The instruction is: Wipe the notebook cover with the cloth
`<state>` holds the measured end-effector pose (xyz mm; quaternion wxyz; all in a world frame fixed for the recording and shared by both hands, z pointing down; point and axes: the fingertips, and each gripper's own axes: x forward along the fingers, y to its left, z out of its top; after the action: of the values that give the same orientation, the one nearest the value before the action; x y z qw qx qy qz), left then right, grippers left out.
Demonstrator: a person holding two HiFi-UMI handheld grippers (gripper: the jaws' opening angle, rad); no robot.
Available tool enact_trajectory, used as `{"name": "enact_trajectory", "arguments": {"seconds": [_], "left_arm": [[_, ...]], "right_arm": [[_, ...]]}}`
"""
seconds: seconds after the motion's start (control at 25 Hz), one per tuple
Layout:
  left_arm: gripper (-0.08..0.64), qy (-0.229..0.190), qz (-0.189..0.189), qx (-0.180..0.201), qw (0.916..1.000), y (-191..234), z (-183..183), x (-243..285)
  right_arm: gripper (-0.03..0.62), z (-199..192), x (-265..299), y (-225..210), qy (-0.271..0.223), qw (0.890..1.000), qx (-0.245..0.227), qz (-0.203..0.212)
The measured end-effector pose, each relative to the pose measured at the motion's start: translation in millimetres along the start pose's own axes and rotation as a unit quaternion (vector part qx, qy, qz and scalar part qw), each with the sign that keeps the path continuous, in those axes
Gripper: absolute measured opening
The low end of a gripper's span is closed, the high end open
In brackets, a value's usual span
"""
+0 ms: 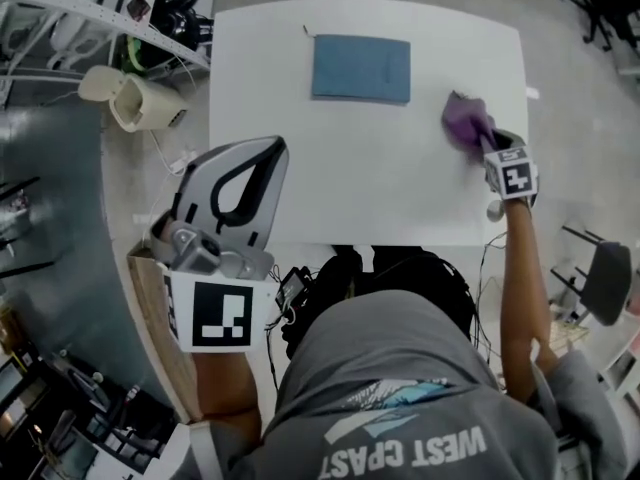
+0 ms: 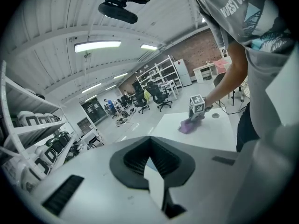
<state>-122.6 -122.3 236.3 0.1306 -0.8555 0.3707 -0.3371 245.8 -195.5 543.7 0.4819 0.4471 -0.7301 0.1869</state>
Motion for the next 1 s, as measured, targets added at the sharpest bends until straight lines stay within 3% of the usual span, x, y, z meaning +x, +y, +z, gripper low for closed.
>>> {"name": "enact_trajectory", "arguments": {"seconds": [0.16, 0.4, 0.68, 0.84, 1.0], "left_arm": [[0.0, -0.006, 0.003, 0.007, 1.0, -10, 12, -19], [0.0, -0.024, 0.016, 0.023, 0.9993, -15, 29, -47], [0.0, -0.064, 0.033, 0.029, 0.997, -17, 51, -83], [0.0, -0.077, 0.043, 0.037, 0.9954, -17, 62, -101], [0.0, -0.092, 0.048, 0.043, 0.9936, -23, 73, -115]], "right_arm": [[0.114, -24, -4, 7, 0.007, 1.0, 0.016, 0.01], [0.198, -18, -42, 4, -0.011, 0.999, 0.032, 0.005], [0.199, 25, -138, 4, -0.094, 0.995, 0.038, -0.006], [0.063, 71, -209, 26, -0.183, 0.983, 0.011, 0.021], [0.034, 120, -286, 63, -0.254, 0.965, -0.049, 0.041]]}}
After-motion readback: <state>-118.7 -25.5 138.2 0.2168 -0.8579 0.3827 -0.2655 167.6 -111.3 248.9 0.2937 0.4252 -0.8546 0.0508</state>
